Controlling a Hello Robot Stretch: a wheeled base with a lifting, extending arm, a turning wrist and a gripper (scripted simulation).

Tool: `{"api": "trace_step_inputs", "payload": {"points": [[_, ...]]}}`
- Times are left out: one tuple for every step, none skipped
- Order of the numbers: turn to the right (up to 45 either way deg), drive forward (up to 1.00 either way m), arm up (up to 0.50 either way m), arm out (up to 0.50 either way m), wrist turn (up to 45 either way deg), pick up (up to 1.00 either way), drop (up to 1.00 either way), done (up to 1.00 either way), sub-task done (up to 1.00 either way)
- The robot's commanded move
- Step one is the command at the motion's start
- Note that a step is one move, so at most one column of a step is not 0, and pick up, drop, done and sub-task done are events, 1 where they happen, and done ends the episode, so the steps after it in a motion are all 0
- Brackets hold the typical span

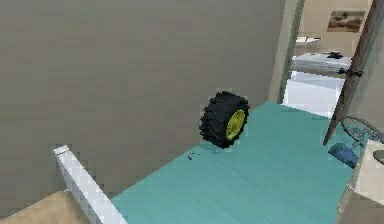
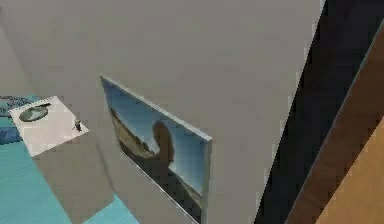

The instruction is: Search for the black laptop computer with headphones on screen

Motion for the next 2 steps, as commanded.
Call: {"api": "trace_step_inputs", "payload": {"points": [[24.0, 0.0, 0.0, 0.0, 0.0, 0.0, 0.0, 0.0, 0.0], [0.0, 1.0, 0.0, 0.0, 0.0, 0.0, 0.0, 0.0, 0.0]]}}
